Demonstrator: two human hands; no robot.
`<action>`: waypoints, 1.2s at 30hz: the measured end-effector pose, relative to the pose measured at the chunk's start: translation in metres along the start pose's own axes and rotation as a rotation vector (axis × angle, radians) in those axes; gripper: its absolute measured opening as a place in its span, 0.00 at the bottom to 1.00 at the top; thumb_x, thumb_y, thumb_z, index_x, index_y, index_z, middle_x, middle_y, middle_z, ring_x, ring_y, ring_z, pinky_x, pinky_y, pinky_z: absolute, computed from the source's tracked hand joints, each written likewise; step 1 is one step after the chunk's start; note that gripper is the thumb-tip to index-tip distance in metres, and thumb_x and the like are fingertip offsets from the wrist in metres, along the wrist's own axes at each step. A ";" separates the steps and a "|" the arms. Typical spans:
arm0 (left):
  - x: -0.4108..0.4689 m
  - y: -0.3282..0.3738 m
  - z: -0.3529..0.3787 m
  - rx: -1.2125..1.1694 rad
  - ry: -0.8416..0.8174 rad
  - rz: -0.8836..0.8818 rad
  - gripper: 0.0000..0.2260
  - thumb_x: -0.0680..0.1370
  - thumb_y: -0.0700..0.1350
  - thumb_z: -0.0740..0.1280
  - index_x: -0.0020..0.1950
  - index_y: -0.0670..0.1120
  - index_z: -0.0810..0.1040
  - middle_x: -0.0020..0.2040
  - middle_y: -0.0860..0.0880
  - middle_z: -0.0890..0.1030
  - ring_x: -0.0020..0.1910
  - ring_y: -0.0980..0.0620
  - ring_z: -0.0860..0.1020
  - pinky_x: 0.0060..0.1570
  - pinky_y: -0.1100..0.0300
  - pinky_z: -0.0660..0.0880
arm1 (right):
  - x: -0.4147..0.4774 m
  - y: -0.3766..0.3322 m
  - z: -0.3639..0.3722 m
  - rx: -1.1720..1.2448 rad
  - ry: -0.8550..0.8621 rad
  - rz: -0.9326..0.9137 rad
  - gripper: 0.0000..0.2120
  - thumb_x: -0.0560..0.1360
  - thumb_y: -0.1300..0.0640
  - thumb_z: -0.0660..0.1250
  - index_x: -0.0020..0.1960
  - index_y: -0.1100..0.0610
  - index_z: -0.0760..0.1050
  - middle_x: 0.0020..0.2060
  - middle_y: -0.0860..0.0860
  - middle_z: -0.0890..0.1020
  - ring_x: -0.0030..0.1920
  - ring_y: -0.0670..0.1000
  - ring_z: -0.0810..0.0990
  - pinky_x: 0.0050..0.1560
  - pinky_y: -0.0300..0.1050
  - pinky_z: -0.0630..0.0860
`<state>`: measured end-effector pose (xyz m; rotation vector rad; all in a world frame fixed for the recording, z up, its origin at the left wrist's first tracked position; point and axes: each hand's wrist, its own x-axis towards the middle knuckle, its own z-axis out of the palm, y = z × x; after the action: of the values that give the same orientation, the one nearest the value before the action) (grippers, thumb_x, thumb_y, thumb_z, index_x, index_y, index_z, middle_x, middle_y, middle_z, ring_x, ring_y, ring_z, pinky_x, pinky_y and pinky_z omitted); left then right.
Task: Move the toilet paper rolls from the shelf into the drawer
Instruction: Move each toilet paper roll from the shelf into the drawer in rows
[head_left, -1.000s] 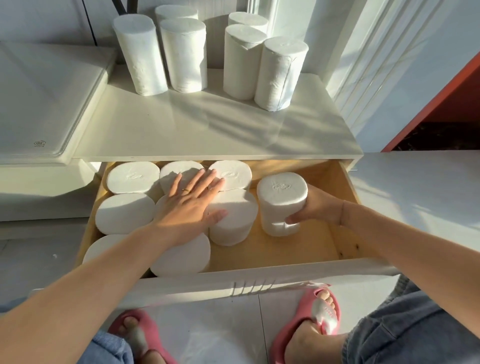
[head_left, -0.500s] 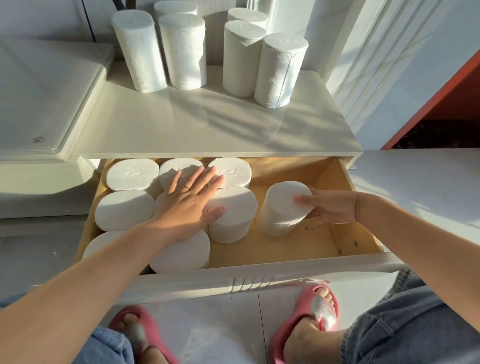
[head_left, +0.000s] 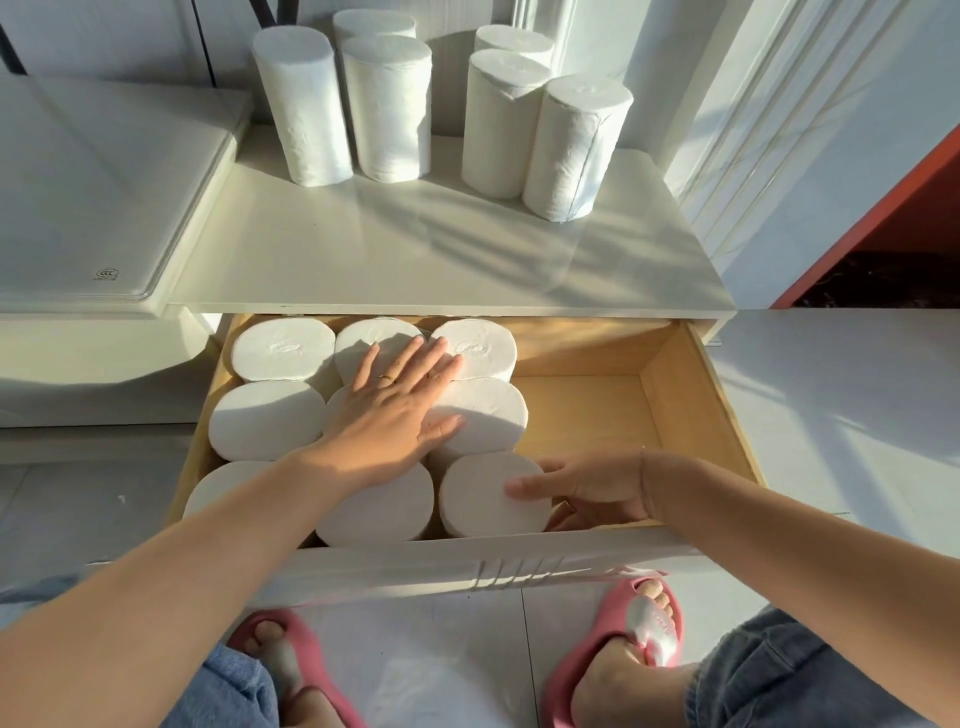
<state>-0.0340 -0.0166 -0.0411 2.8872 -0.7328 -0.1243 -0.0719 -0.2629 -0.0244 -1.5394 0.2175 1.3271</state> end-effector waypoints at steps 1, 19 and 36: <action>0.000 0.001 -0.001 0.011 -0.003 -0.002 0.30 0.77 0.64 0.43 0.76 0.56 0.41 0.77 0.56 0.38 0.74 0.56 0.35 0.71 0.48 0.33 | 0.003 -0.002 0.004 0.003 0.002 -0.005 0.16 0.77 0.50 0.66 0.63 0.50 0.72 0.46 0.52 0.82 0.34 0.46 0.83 0.38 0.38 0.82; 0.015 -0.001 0.008 -0.028 0.035 -0.036 0.31 0.76 0.66 0.39 0.76 0.55 0.43 0.77 0.55 0.40 0.74 0.57 0.35 0.72 0.49 0.35 | -0.039 -0.131 -0.082 -0.245 1.130 -0.661 0.19 0.72 0.50 0.73 0.57 0.59 0.74 0.50 0.56 0.80 0.48 0.52 0.78 0.54 0.49 0.76; 0.026 0.000 0.004 0.086 0.090 -0.036 0.32 0.76 0.65 0.42 0.77 0.53 0.44 0.78 0.54 0.42 0.76 0.53 0.42 0.73 0.48 0.37 | 0.054 -0.221 -0.159 0.145 1.243 -0.999 0.60 0.58 0.48 0.77 0.78 0.52 0.43 0.78 0.51 0.54 0.77 0.49 0.54 0.75 0.43 0.54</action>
<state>-0.0122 -0.0295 -0.0465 2.9659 -0.6861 0.0331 0.1998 -0.2629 0.0329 -1.7669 0.2367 -0.4905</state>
